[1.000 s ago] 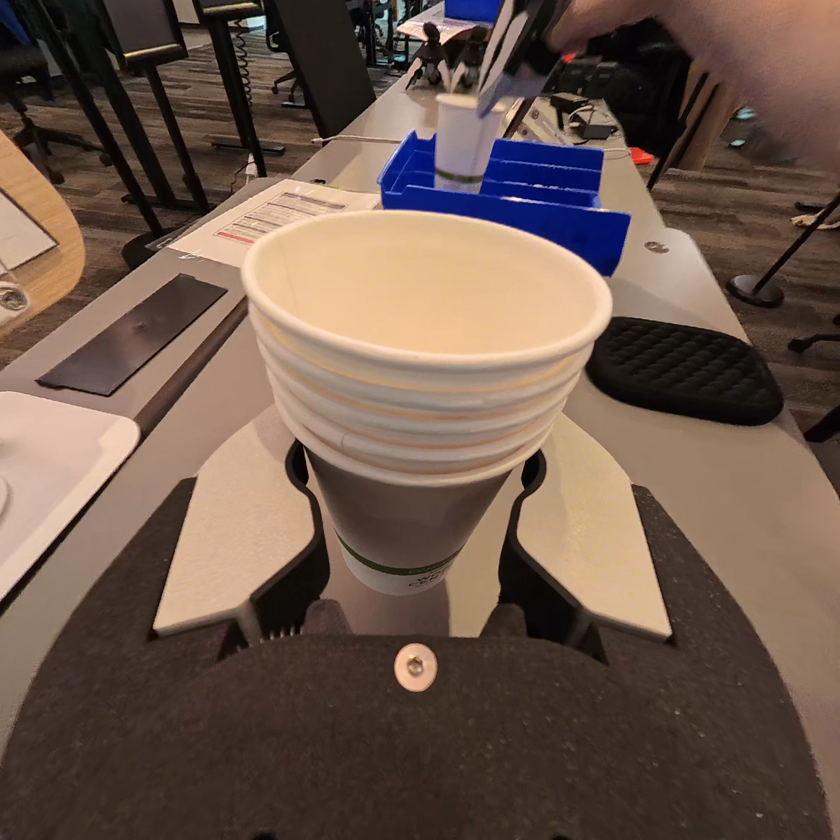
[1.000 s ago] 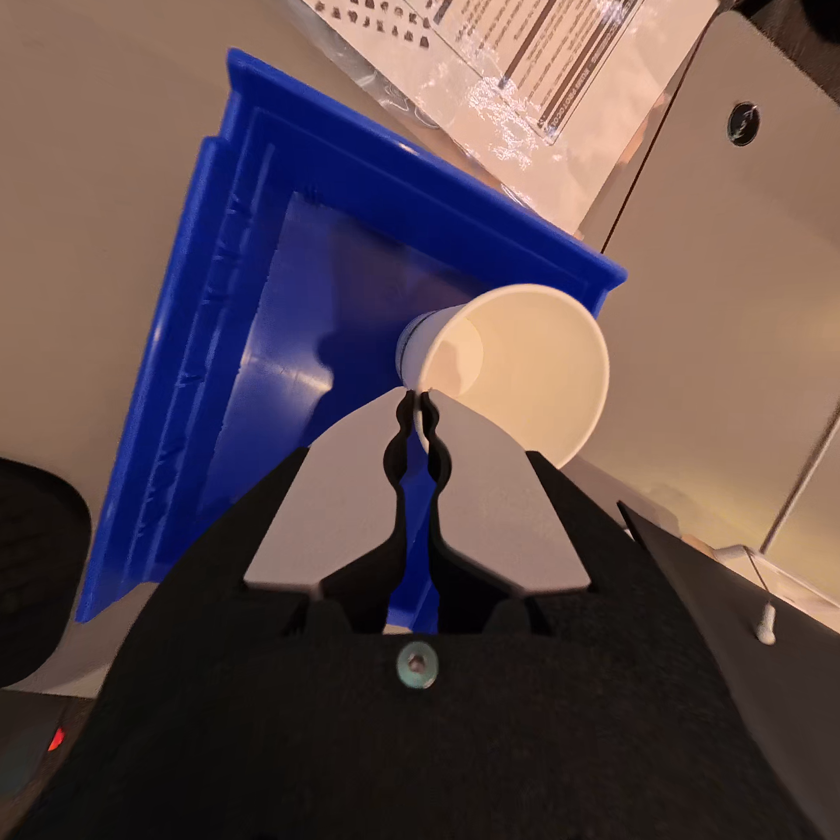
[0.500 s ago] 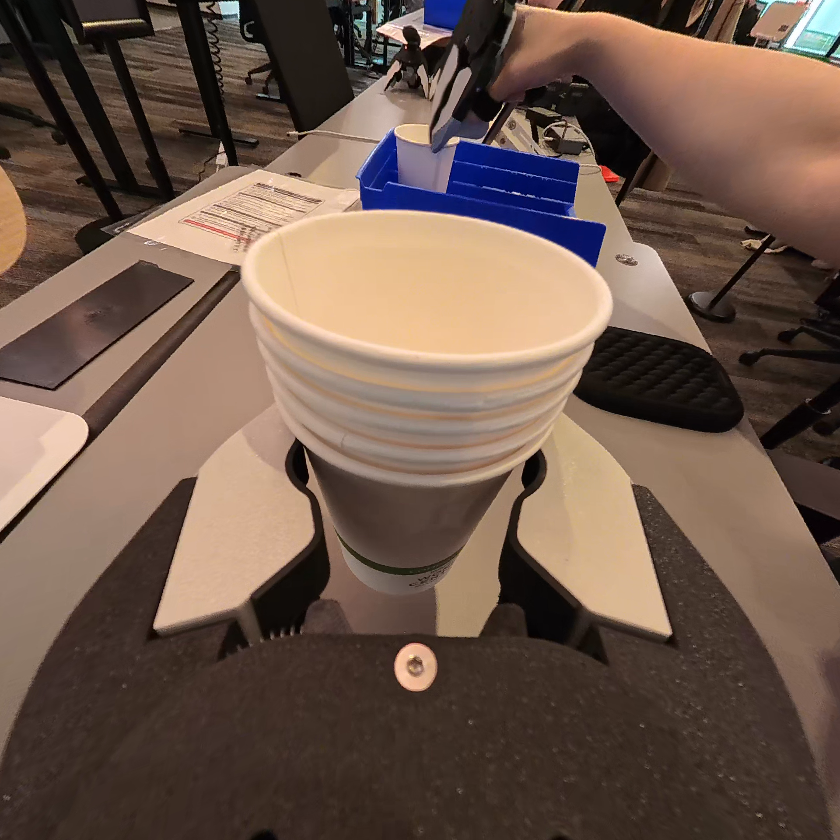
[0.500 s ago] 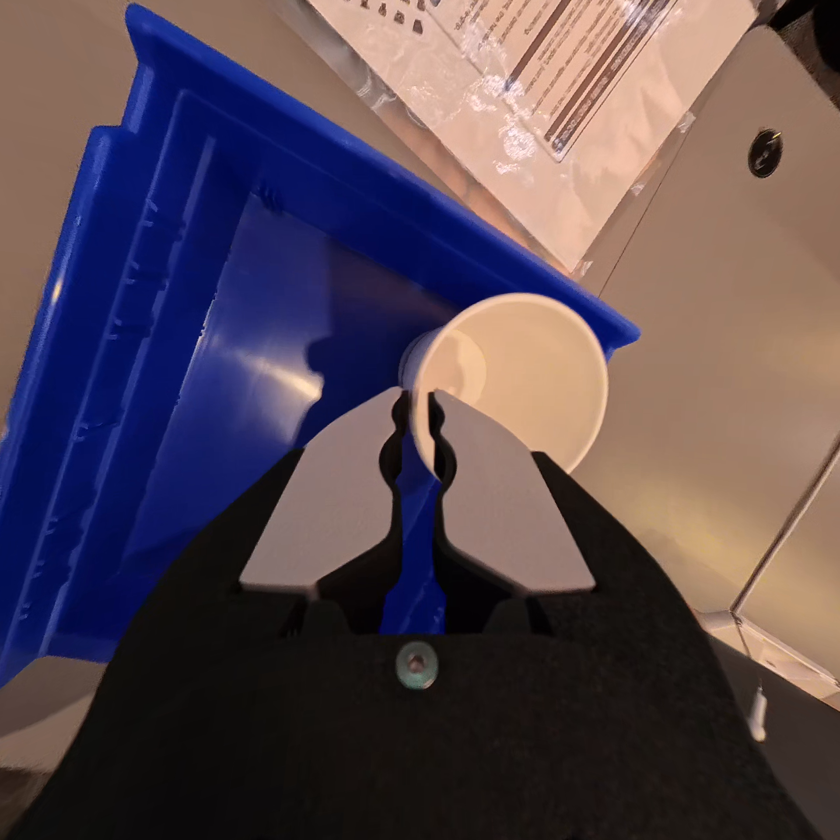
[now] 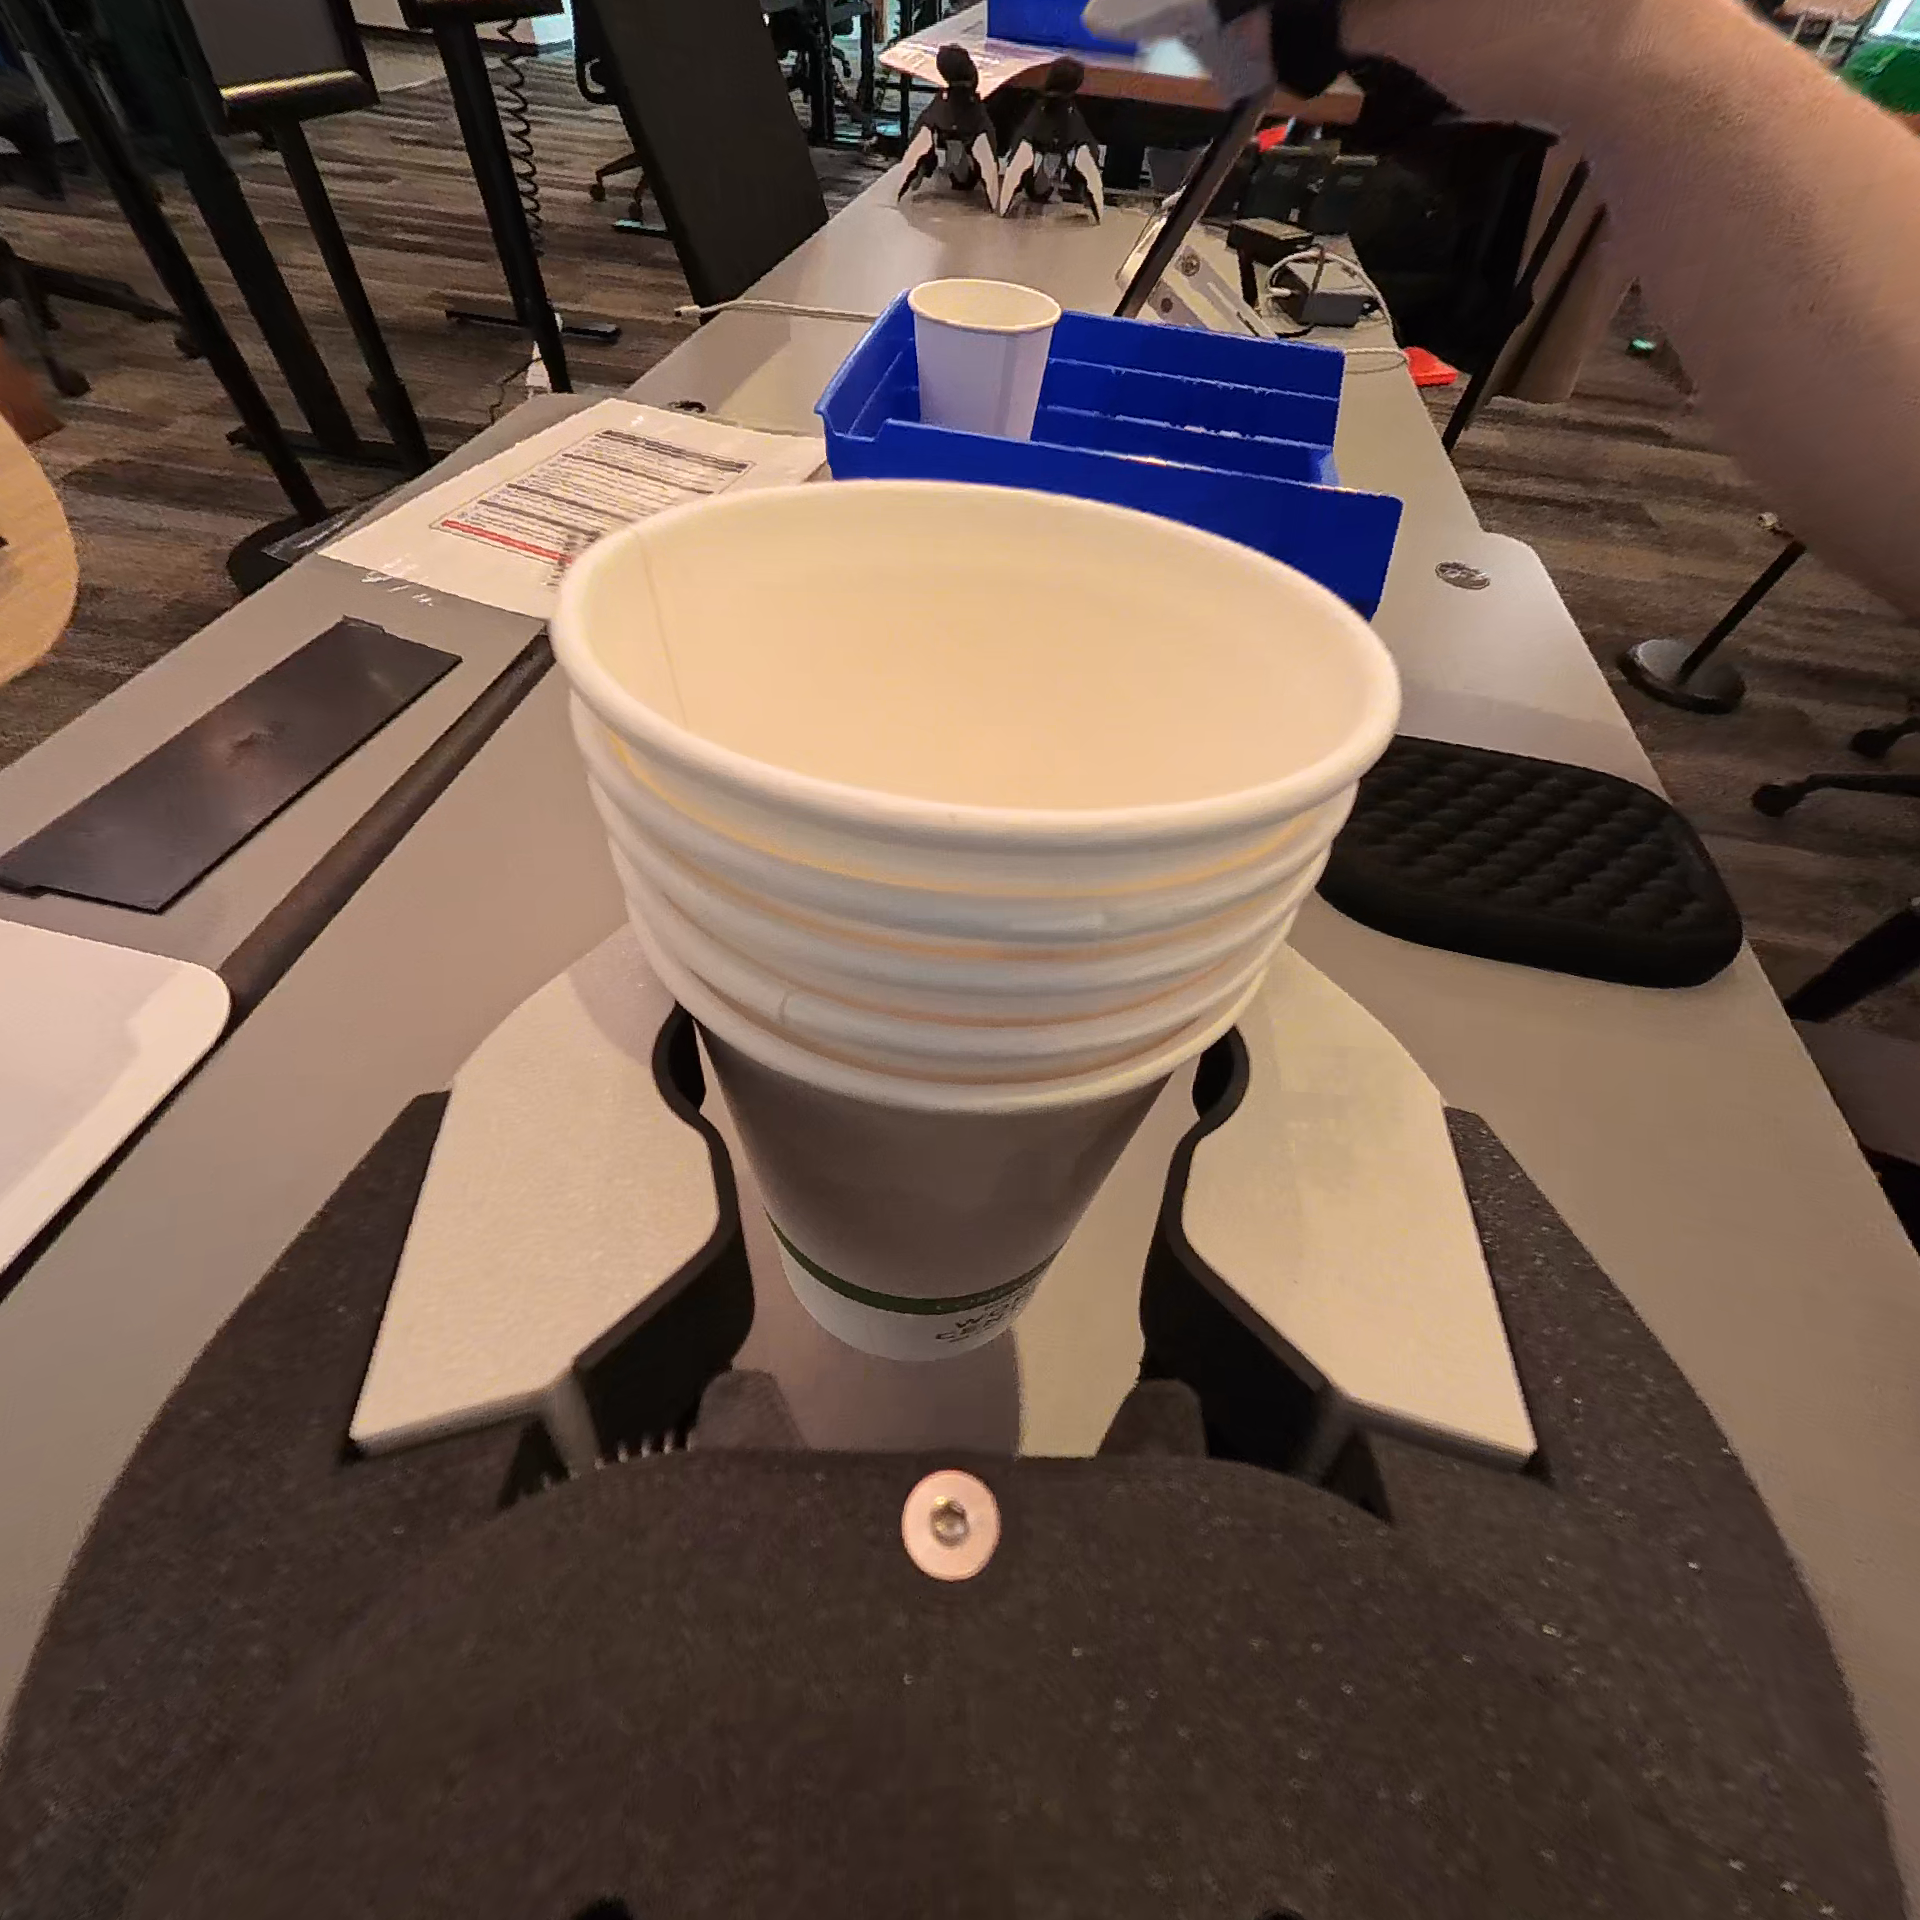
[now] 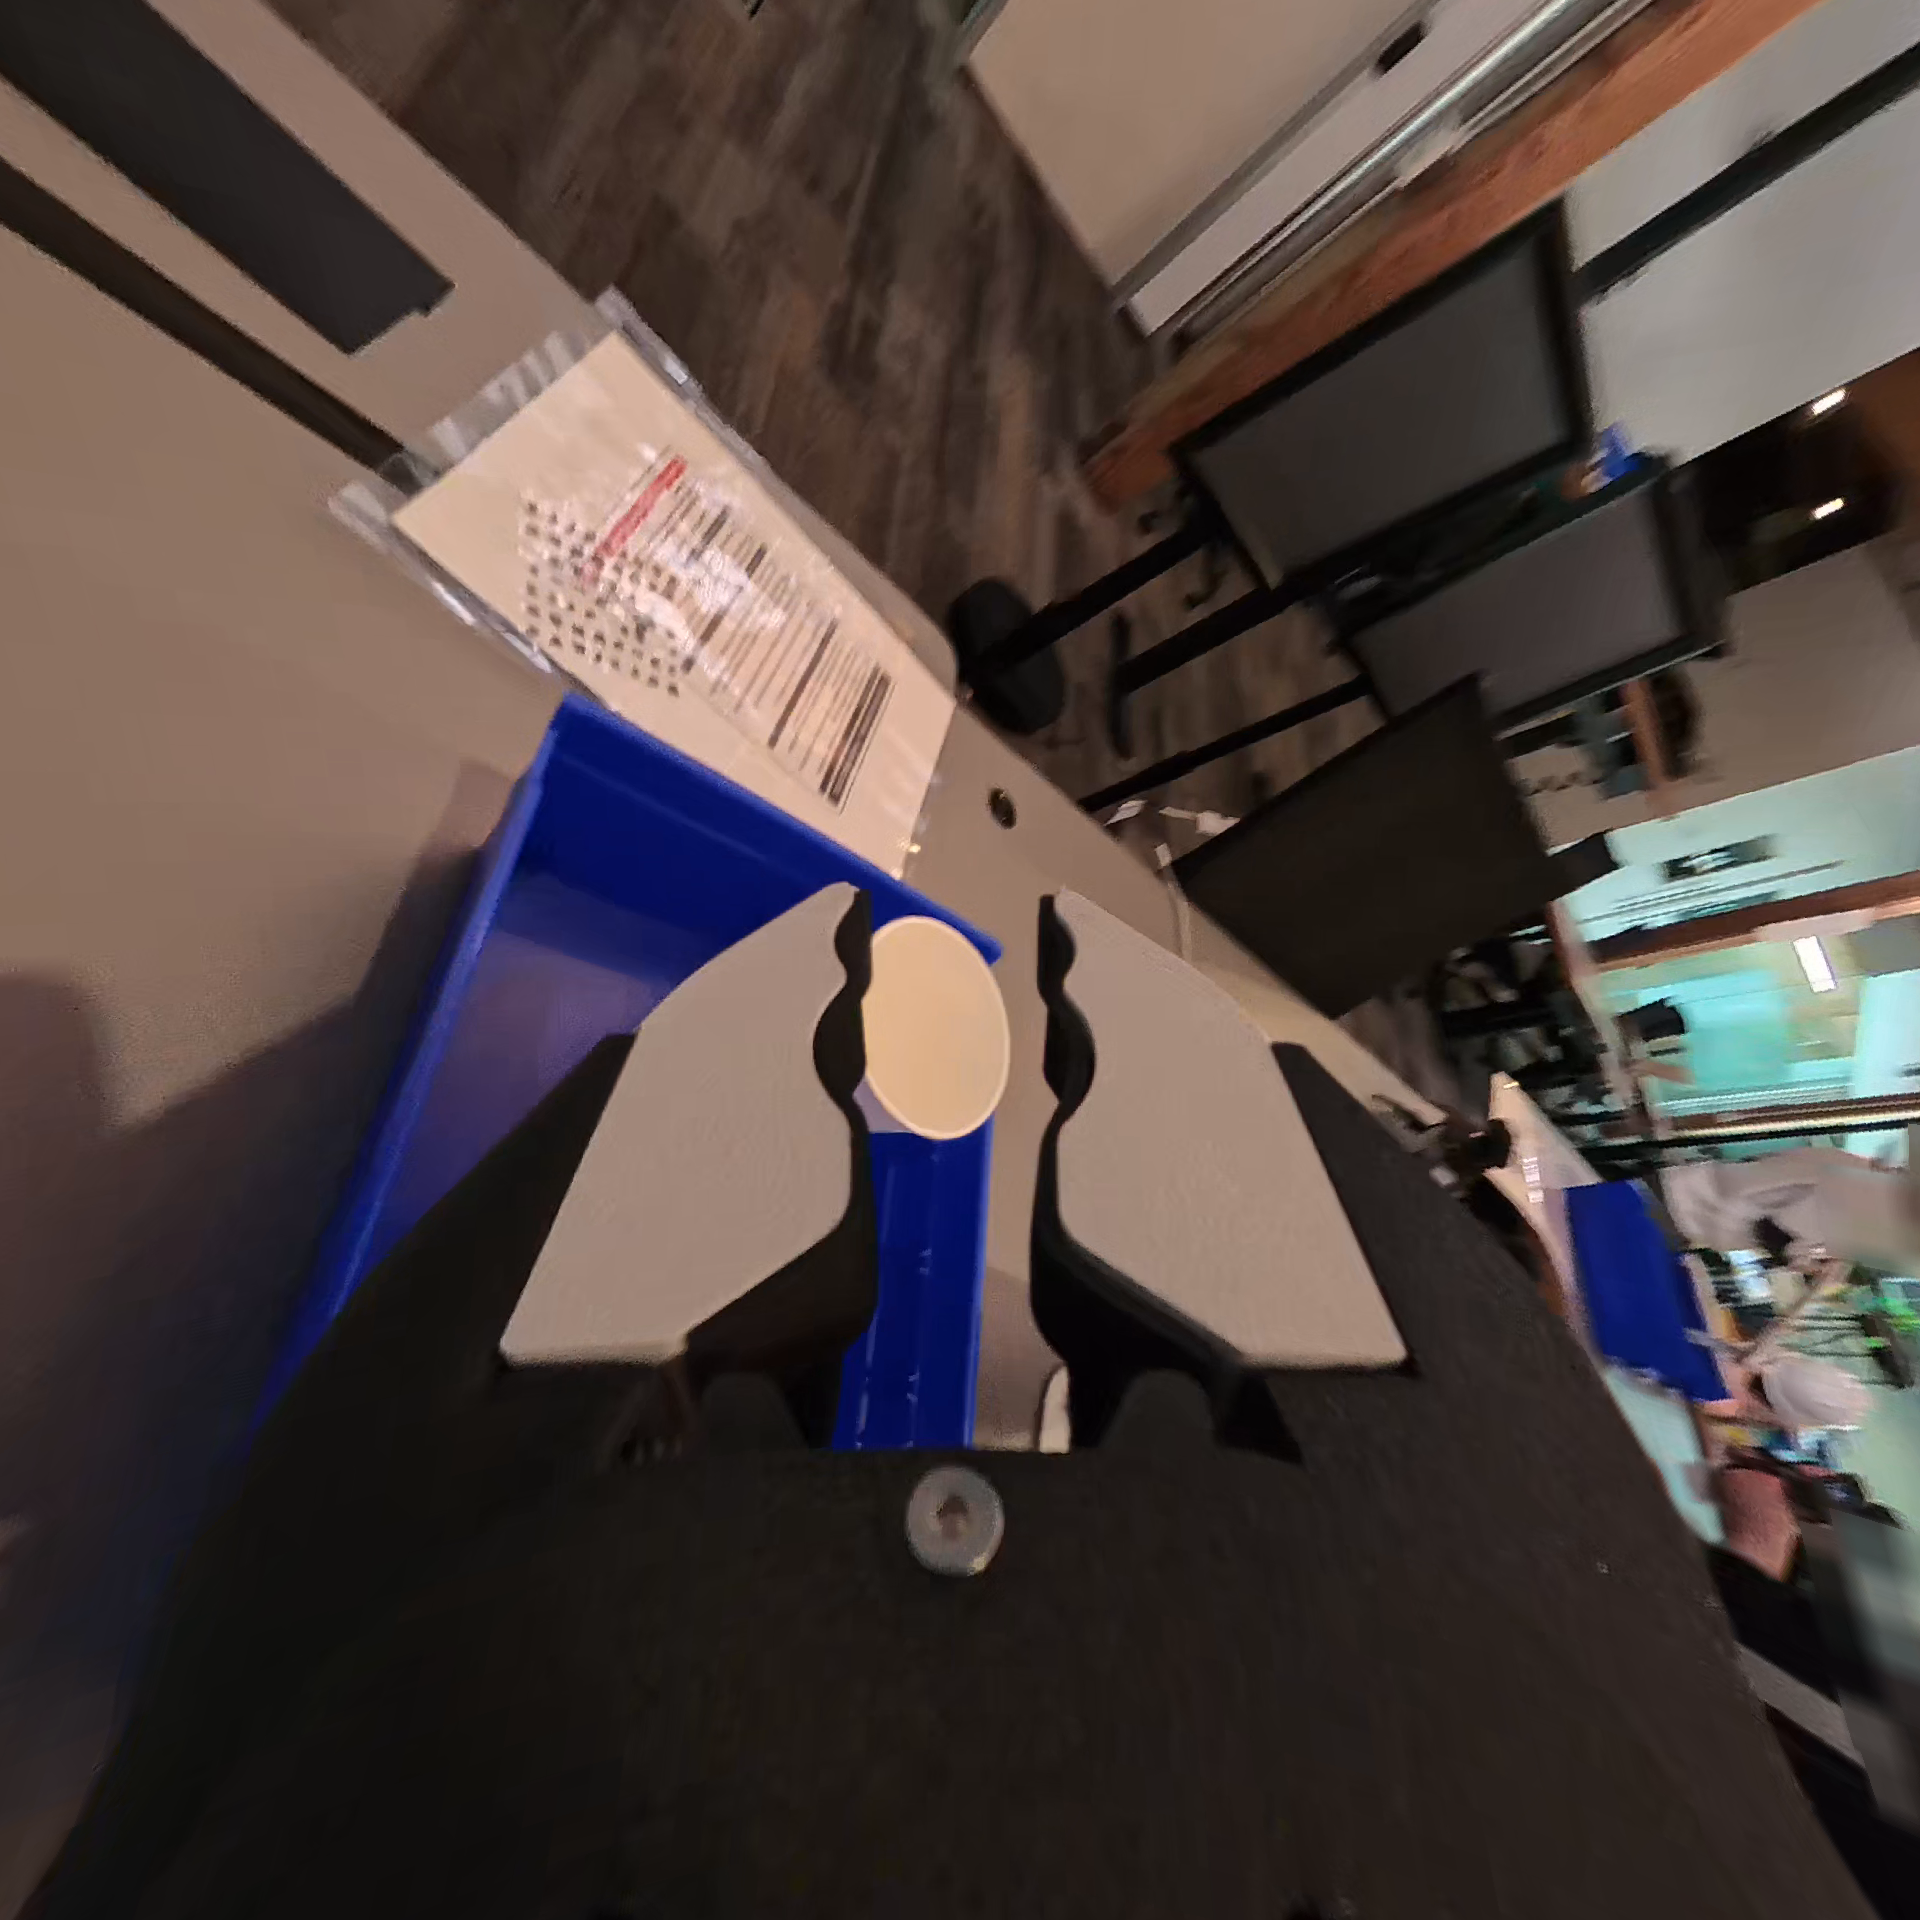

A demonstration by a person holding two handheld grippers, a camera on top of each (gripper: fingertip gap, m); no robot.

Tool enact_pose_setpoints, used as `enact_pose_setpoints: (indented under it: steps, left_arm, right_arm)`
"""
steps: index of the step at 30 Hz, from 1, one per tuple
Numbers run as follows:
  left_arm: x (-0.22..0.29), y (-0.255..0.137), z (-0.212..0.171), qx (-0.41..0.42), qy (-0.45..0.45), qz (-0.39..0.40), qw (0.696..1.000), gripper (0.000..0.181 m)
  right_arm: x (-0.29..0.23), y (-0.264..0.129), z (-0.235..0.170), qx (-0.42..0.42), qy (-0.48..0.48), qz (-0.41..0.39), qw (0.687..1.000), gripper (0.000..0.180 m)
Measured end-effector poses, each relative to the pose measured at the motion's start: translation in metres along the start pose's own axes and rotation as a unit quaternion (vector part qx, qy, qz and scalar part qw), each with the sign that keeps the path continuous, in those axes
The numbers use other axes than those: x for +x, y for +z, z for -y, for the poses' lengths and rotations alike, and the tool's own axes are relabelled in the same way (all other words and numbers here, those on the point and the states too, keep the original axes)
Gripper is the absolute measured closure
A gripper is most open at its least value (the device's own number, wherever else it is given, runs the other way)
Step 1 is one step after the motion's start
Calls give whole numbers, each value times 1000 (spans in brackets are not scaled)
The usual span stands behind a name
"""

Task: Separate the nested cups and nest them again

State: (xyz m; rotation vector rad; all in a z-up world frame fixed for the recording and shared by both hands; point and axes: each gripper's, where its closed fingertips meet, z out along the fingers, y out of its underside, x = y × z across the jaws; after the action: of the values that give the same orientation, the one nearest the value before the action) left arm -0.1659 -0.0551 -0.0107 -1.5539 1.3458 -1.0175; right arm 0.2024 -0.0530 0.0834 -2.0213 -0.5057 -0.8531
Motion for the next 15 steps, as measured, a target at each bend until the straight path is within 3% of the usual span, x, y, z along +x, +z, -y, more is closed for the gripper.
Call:
enact_pose_setpoints:
  steps: [7, 15]
  left_arm:
    - [3, 0, 2, -4, 9, 7, 1000, 87]
    - [5, 1, 1, -11, 16, 12, 1000, 87]
  right_arm:
    - [-50, -84, 83, 87, -78, -58, 991, 159]
    - [-128, -122, 134, 108, -153, -16, 982, 156]
